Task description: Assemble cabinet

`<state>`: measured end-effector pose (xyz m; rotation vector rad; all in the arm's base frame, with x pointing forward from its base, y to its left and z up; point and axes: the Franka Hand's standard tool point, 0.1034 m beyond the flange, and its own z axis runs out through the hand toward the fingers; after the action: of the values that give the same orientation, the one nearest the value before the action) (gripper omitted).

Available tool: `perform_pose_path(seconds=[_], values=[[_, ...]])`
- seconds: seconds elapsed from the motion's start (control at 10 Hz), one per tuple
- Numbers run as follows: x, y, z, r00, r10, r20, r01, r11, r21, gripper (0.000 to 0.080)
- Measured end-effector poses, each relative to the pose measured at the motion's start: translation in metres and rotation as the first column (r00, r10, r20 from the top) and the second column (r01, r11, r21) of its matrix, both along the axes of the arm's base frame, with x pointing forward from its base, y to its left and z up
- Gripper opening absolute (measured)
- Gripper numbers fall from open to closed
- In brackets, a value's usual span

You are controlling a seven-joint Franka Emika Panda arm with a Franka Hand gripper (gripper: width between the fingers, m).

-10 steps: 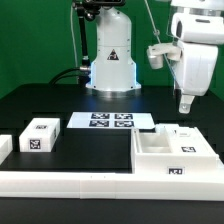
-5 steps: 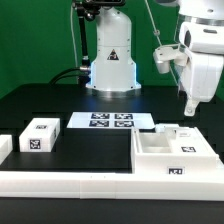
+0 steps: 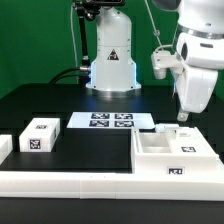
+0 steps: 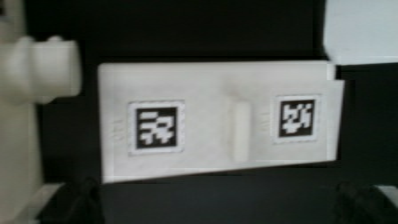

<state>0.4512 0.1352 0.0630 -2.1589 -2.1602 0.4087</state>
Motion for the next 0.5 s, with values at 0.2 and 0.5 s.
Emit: perform_pose_path(seconds=[0.2,0.5], values=[[0.007,0.001,0.001,0.999,0.005,0.045,-0.006,1.0,0.018,0.0649],[-0.003,0.01,-0.013,0.986,-0.009,0.169,-0.008,0.995,0.1,0.0649]])
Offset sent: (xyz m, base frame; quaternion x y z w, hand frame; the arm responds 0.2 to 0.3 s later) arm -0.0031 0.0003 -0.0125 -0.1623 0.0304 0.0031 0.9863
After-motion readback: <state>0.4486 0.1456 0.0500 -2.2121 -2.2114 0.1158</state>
